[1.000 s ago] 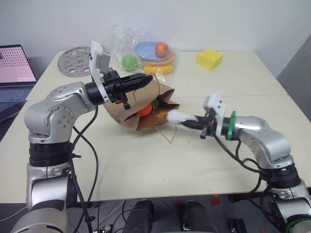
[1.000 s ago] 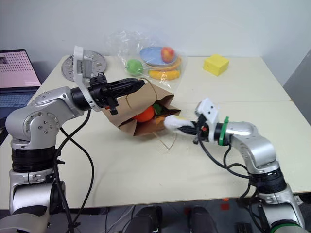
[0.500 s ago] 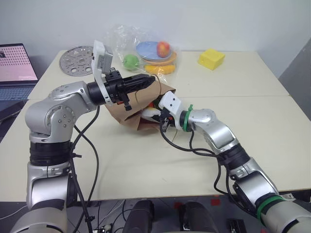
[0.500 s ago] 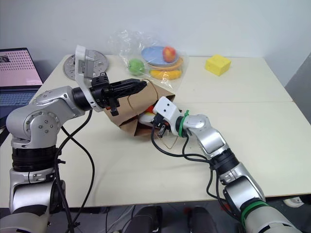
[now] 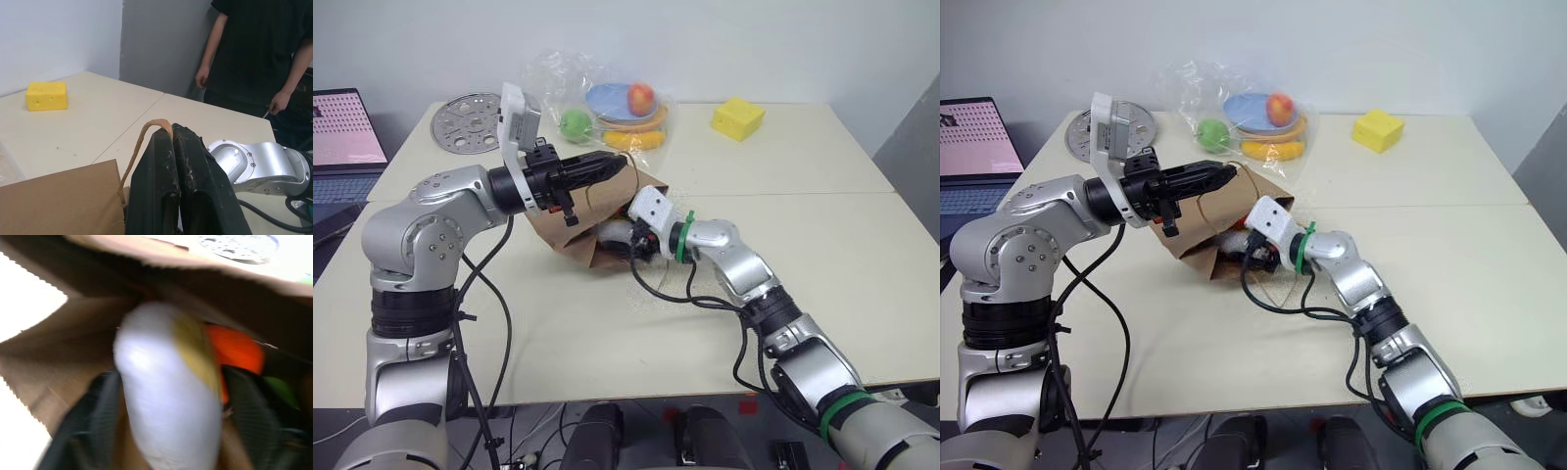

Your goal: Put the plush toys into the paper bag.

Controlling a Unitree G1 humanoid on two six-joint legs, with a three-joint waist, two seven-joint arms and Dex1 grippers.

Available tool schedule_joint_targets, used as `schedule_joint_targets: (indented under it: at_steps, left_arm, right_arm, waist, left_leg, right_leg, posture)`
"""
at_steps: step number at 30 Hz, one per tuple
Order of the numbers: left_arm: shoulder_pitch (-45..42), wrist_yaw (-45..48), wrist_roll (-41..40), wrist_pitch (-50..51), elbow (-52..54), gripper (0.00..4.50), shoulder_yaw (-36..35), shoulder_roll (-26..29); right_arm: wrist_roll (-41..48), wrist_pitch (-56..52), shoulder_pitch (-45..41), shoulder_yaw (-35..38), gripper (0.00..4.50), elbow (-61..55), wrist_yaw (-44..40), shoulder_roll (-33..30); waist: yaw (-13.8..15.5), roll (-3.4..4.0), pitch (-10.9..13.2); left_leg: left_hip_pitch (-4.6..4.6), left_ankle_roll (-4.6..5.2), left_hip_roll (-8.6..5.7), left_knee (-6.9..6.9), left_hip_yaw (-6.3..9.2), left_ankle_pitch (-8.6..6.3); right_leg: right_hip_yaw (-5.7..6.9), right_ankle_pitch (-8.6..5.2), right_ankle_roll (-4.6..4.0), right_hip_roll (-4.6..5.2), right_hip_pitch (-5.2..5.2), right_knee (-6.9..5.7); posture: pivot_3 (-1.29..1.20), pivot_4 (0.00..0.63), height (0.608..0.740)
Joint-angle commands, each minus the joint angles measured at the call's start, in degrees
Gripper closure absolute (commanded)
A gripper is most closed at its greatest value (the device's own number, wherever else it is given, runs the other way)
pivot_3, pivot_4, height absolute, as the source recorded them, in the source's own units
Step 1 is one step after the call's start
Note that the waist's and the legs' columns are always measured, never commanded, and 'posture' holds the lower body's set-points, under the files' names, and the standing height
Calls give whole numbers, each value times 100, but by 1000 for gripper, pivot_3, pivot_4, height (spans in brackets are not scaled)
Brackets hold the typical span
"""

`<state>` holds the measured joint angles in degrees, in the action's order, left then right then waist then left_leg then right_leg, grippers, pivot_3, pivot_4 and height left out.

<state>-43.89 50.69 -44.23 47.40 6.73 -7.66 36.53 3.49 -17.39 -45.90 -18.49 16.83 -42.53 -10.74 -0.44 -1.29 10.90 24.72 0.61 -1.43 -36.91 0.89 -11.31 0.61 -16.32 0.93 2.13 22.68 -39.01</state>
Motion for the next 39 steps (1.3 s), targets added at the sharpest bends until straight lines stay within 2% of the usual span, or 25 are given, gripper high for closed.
schedule_joint_targets:
  at_steps: [1, 6, 10, 14, 19, 23, 33, 39]
  left_arm:
    - [-49, 19, -62, -46, 172, 4500, -104, 56]
    - [-28, 28, -62, -62, 170, 4500, -117, 64]
    - [-21, 61, -32, -109, 132, 4500, -100, 62]
    - [-50, 69, -7, -151, 93, 4500, -61, 23]
    - [-85, 59, 9, -160, 84, 4500, -38, -3]
    - [-59, 52, 0, -151, 122, 4500, -59, 41]
    - [-68, 85, 5, -181, 95, 4500, -106, 114]
    - [-463, 449, 367, -616, -618, 4500, 11, 243]
  right_arm:
    - [433, -646, 165, 401, 42, -1080, -177, -213]
    - [1177, -1969, 795, 784, 42, -2770, -355, -767]
    - [1646, -2673, 1481, 719, 42, -3766, -708, -1471]
    - [1607, -3035, 1791, 435, 42, -3861, -373, -1490]
    - [1241, -2926, 1876, -97, 42, -3623, -75, -1342]
    - [1145, -2878, 1830, -206, 905, -3494, 39, -1294]
    - [1285, -2635, 1616, 56, 4493, -3235, -169, -1381]
    - [1934, -2787, 782, 710, 4493, -3334, -456, -1321]
  waist:
    - [0, 0, 0]
    - [14, 0, 0]
    - [25, 0, 0]
    - [9, 0, 0]
    - [4, 0, 0]
    - [20, 0, 0]
    - [28, 0, 0]
    - [27, -1, 0]
  left_leg:
    - [0, 0, 0, 0, 0, 0]
    - [0, 0, 0, 2, 1, 0]
    - [0, 1, 0, 2, 1, -1]
    - [0, 1, 1, 0, 0, -1]
    - [-1, 1, 5, -3, -2, 1]
    - [0, 1, 4, -4, -6, 0]
    - [0, 1, 4, -3, -4, 0]
    - [0, 1, 4, -4, -4, 1]
  right_leg:
    - [0, 0, 0, 0, 0, 0]
    - [-1, 0, 0, 1, 0, 1]
    - [0, 0, 0, 3, -2, 5]
    - [-1, -1, 0, 4, -3, 6]
    - [-2, -2, -3, 2, 0, 4]
    - [-3, -2, -2, 3, -1, 10]
    - [0, -2, -2, 1, -2, 7]
    - [2, -2, -2, 1, -3, 6]
  posture:
    - [0, 150, 740]
    - [0, 150, 740]
    - [0, 150, 740]
    - [0, 150, 740]
    - [0, 150, 740]
    - [0, 150, 740]
    - [0, 150, 740]
    - [0, 150, 740]
